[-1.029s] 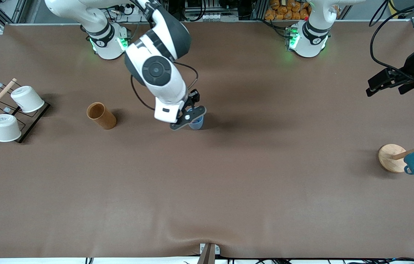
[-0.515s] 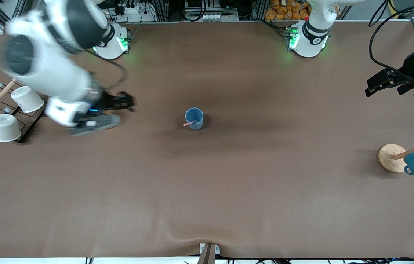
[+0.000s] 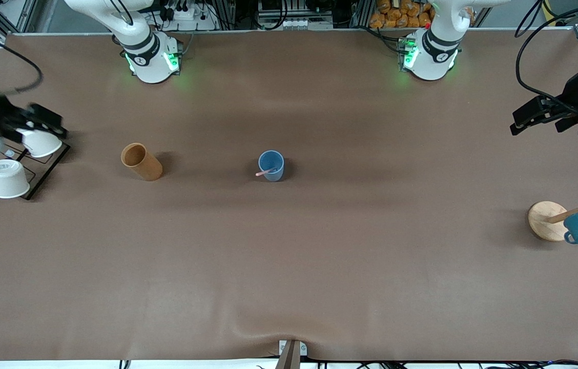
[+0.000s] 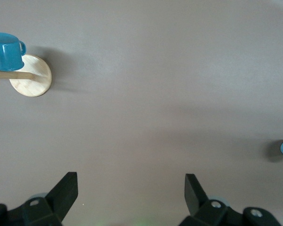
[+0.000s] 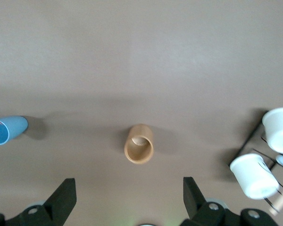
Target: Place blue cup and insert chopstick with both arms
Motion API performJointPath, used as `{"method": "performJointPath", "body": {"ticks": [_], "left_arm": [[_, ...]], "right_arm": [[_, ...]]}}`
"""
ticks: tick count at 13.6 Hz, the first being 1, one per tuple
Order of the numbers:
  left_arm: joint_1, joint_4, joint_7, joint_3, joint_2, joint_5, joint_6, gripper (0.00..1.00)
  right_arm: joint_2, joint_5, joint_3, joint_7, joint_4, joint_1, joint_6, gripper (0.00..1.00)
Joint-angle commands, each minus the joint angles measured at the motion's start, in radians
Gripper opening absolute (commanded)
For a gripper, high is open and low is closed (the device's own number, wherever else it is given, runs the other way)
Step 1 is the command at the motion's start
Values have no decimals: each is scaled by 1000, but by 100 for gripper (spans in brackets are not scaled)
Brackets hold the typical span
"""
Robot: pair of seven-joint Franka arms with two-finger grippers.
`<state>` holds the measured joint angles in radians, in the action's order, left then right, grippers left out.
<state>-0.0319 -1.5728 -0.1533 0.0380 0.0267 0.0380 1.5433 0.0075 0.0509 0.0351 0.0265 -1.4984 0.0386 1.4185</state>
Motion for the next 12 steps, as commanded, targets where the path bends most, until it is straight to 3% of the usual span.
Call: {"method": "performJointPath", "body": {"ticks": [1, 12], "left_arm": [[1, -15, 15, 2, 32, -1, -2, 100], [-5, 27, 14, 2, 24, -44, -49, 100]], "right_arm": [[-37, -22, -34, -37, 1, -60, -44, 100], [-38, -39, -14, -43, 13, -59, -39, 100]]}}
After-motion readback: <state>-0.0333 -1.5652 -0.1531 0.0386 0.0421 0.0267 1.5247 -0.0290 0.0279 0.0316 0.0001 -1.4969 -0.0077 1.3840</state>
